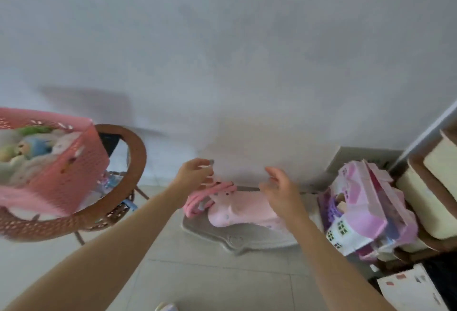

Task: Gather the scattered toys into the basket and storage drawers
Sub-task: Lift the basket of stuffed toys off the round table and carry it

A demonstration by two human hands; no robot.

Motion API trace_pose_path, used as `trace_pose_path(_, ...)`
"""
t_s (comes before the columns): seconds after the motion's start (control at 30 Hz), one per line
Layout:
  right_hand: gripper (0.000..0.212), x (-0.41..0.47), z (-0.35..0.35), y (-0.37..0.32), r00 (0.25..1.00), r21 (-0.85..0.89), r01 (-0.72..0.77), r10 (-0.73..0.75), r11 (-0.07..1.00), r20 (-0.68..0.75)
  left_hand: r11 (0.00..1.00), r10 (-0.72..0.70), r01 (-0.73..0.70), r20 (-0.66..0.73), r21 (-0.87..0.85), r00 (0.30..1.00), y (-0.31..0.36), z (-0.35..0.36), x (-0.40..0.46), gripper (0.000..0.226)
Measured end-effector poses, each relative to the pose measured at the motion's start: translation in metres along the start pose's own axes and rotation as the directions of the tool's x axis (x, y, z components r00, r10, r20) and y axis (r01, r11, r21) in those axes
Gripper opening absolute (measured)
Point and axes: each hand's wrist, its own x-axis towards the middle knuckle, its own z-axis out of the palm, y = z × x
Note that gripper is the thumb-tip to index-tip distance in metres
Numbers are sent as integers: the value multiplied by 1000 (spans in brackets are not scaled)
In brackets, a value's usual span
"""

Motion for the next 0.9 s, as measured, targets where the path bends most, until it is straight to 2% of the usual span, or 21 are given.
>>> trace_pose_path(0.2, 43, 5, 145, -85, 955, 6, 129, -126, 992, 269, 995, -15, -10, -261, -97, 965, -40, -166, -16, 30)
trace_pose_path(0.4, 44, 0, 286, -164, 914, 29, 147, -147, 989, 379, 991, -75, 22, -418, -129, 905, -73, -327, -21, 31)
trace_pose_path(0.53, 44, -1, 356, -208, 899, 44, 122, -129, 992, 420, 983, -126, 37, -505, -182, 854, -91, -415, -16, 30)
trace_pose_path(0.73, 44, 12, 405, -246, 883, 17, 82, -80, 997, 463, 972, -198, 76, -605, -221, 771, -118, -473, 5, 44)
trace_pose_path(0.83, 41, 30, 424, -253, 871, 6, 40, -38, 999, 490, 948, -276, 113, -591, -298, 758, -130, -479, 24, 57)
trace_pose_path(0.9, 40, 42, 432, -256, 860, -2, 11, -9, 1000, 511, 934, -311, 134, -570, -330, 760, -135, -475, 37, 55)
